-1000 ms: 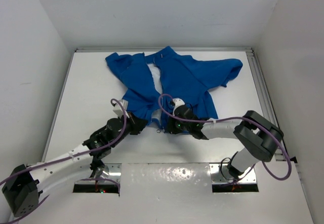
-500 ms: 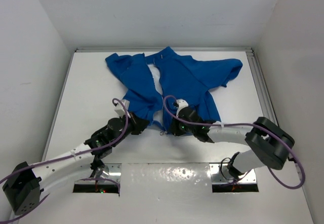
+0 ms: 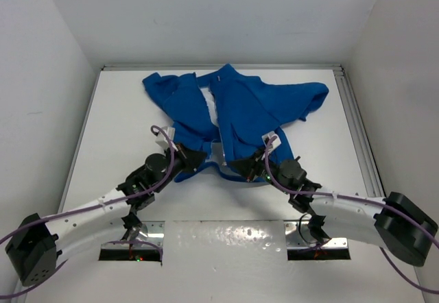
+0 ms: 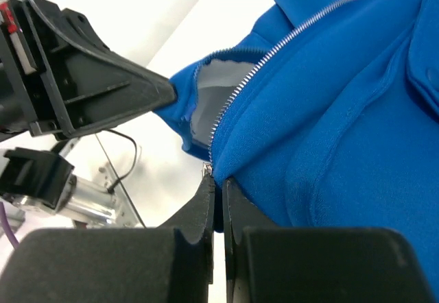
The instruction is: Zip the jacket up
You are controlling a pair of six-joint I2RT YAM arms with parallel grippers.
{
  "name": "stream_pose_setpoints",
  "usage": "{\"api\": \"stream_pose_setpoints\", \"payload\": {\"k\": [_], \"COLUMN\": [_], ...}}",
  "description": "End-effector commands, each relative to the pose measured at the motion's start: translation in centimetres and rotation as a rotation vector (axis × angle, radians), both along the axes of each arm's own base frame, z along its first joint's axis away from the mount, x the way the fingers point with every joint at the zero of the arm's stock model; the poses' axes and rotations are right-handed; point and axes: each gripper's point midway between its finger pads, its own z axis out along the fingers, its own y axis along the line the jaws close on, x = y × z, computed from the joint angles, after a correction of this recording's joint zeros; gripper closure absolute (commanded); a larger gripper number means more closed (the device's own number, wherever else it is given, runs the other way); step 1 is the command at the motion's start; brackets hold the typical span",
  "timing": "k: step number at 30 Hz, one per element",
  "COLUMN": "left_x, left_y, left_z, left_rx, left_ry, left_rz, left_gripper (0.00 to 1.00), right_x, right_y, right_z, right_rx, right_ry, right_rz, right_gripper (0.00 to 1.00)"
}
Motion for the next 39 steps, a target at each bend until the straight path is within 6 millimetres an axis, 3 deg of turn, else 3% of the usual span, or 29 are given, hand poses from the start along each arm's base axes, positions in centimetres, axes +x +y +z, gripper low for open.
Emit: {"api": "stream_pose_setpoints", "payload": {"k": [1, 6, 8, 12, 20, 39], "left_x": [1.0, 1.0, 1.0, 0.9, 0.5, -1.1], "left_y": [-1.1, -2.1, -2.4, -2.7, -2.7, -3.1], "left_z": [5.5, 5.3, 5.1, 5.1, 5.3, 5.9], "left_rx": [-0.126, -0.16, -0.175, -0.189, -0.243, -0.298], "left_ry": [-0.112, -0.092, -0.086, -0.084, -0.098, -0.151], "left_rz": [-0.004, -0.035, -0.047, -0.057, -0.068, -0.148], "left_gripper": [1.0, 1.0, 1.0, 1.0, 1.0, 1.0], "right_x": [-0.2, -0.7, -0.8, -0.8, -0.4, 0.6], "right_y": [0.7, 1.5, 1.5, 0.8, 0.1, -0.1], "right_z": [5.7, 7.4, 8.5, 9.1, 7.9, 8.0], "right_rx": [0.214, 0.333, 0.372, 0.405, 0.395, 0.433], "right_ry": [-0.131, -0.135, -0.16, -0.178, -0.157, -0.151], "right_rz": [0.019, 0.066, 0.073, 0.048, 0.003, -0.048], "right_gripper": [1.0, 1.0, 1.0, 1.0, 1.0, 1.0]}}
